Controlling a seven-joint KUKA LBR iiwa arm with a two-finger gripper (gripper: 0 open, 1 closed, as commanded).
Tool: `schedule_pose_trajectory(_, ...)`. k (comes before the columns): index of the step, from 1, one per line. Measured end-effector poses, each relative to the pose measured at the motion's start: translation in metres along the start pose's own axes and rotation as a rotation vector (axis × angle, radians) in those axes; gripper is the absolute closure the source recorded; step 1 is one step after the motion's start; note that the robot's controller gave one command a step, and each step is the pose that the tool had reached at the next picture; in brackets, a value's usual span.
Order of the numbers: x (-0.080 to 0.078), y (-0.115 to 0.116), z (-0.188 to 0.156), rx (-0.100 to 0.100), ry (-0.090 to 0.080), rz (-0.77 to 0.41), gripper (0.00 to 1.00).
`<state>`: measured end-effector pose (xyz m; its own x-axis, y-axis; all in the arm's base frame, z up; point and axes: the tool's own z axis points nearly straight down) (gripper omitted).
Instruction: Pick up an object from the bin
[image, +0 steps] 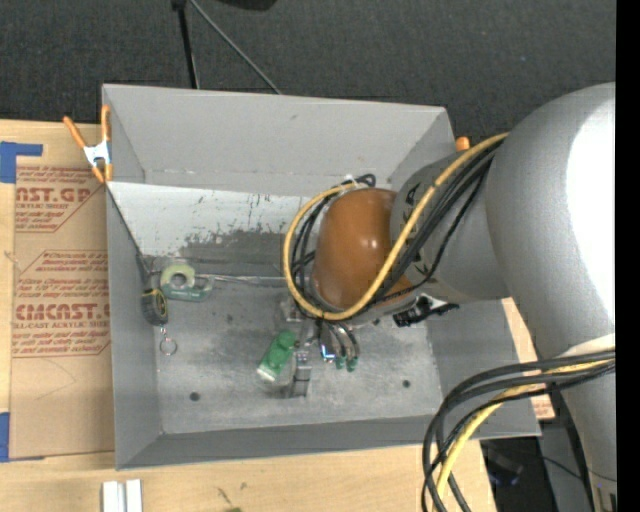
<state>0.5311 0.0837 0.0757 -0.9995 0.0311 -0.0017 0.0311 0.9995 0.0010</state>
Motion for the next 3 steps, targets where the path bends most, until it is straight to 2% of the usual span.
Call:
schedule_pose_trajectory(1, 0.0, -0.002, 0.0, 0.002, 0.001, 0.001, 1.0)
schedule_pose_trajectory(2, -0.007, 0.005, -0.12, 0.0, -0.008, -0.059, 1.0)
schedule_pose_trajectory(3, -0.022, -0.022, -0.183, 0.002, -0.006, -0.386, 1.0)
